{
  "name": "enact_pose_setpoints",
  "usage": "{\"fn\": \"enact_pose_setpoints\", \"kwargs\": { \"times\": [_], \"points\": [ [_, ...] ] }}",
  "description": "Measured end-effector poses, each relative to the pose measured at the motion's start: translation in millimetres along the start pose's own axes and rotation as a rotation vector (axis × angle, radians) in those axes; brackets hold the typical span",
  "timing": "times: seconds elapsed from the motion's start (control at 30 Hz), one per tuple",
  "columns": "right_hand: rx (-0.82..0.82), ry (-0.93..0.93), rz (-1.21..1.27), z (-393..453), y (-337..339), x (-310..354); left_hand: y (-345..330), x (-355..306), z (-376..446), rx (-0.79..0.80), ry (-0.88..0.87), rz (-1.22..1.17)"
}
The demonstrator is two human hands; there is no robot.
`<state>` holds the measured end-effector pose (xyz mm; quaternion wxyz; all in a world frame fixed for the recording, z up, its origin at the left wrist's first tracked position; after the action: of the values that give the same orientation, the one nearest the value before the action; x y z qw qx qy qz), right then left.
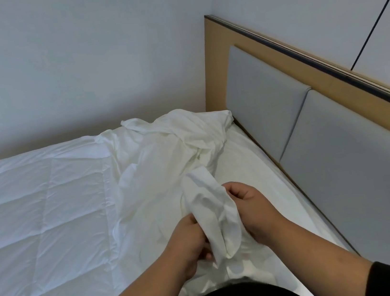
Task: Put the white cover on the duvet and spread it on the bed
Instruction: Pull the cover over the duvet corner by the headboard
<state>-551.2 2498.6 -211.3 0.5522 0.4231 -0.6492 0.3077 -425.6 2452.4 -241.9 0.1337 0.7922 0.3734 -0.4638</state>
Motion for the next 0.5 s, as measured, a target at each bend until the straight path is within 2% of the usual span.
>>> {"fn": "enact_pose_setpoints", "kwargs": {
  "times": [0.1,0.2,0.23,0.27,0.37,0.4,0.43,0.5],
  "points": [
    [0.066,0.016,-0.063,-6,-2,-8,-5,-6,2,0.02,-0.054,0.018],
    [0.156,0.104,-0.272,-16,-6,-17,-2,-14,7,-0.013,-0.11,0.132],
    [0.137,0.117,-0.326,-18,-5,-21,0,-17,10,-0.039,-0.121,0.179],
    [0.057,0.119,-0.341,-19,2,-22,3,-21,11,-0.065,-0.135,0.212],
    [-0.392,0.172,-0.313,-37,44,-18,15,-36,15,-0.166,-0.165,0.288],
    [-0.476,0.19,-0.32,-44,54,-19,19,-40,16,-0.188,-0.165,0.297],
    [-0.467,0.19,-0.337,-47,57,-21,23,-44,18,-0.206,-0.162,0.285],
    [-0.244,0.143,-0.458,-46,37,-34,27,-48,22,-0.219,-0.143,0.242]
  ]
}}
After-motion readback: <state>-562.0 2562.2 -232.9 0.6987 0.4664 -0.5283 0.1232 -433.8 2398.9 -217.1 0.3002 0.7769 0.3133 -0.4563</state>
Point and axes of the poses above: each hand's wrist, its own z-axis towards the middle knuckle, its own y-axis out of the back of the hand, x = y × z, the point moved 8 cm from there along z, towards the middle knuckle, and after that the axes turned 4 degrees about -z, right-handed, at the moved point
